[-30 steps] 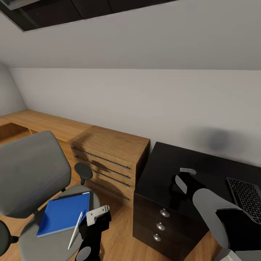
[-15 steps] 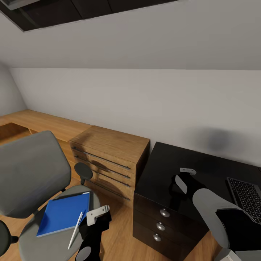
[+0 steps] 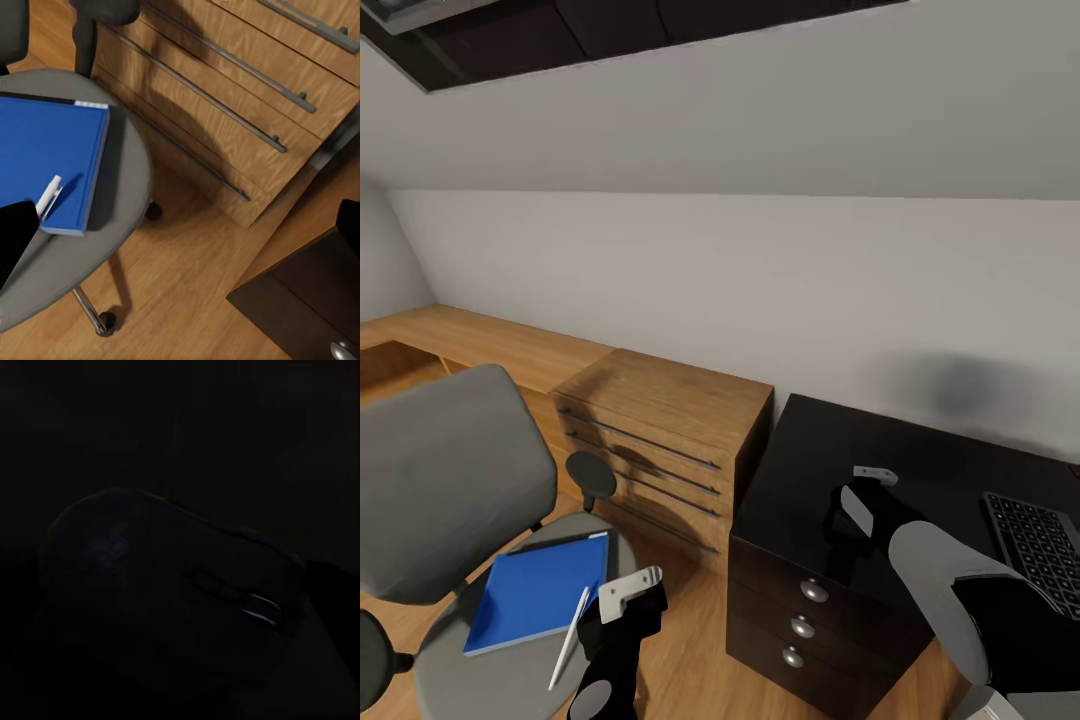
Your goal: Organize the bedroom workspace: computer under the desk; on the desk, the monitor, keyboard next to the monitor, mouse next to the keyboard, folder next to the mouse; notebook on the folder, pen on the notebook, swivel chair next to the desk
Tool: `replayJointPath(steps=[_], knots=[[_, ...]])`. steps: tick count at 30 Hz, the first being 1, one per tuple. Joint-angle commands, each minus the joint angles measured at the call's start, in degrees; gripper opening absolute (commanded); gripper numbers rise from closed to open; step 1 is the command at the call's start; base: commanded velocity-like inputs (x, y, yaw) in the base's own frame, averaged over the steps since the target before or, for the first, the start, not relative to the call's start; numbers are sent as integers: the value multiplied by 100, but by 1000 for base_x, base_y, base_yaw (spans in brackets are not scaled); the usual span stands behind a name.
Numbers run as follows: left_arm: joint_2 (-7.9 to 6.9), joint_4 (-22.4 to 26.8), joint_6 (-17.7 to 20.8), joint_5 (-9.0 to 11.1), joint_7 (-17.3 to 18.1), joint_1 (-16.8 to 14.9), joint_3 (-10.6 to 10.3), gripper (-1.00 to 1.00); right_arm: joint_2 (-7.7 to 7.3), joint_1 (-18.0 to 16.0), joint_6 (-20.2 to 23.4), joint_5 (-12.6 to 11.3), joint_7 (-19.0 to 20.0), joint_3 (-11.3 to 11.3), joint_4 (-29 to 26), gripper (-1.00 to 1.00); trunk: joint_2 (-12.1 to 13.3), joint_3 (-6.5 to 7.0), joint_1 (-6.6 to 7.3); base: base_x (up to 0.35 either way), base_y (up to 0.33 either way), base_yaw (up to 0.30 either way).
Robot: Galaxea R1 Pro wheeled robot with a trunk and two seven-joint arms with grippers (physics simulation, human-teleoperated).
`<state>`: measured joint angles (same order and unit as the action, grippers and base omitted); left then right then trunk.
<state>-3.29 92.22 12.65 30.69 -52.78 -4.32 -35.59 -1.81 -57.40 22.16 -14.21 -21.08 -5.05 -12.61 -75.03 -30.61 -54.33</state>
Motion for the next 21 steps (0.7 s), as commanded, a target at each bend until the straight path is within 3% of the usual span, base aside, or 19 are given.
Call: replayJointPath(steps=[1,7,13,18,21], knots=[[-5,8,35,16,-40,-7,-13,100,2,-1,35,-52,-29,-50,-12,-100,38,13,23,0,0,0],[-5,-20,45,25,-40,-8,-16,100,111,0,16,-24,-5,-57,-43,-100,199,84,110,0,0,0],[-3,-44,52,20,-40,-8,-18,100,179,149,44,27,7,-138,-646,-100,399,174,220,0,0,0],[-2,-46,53,17,-40,-7,-18,100,204,323,61,30,8,-424,-969,-100,559,246,308,0,0,0],[-4,-46,53,16,-40,-7,-19,100,300,403,76,32,8,-694,-1059,-100,559,246,308,0,0,0]])
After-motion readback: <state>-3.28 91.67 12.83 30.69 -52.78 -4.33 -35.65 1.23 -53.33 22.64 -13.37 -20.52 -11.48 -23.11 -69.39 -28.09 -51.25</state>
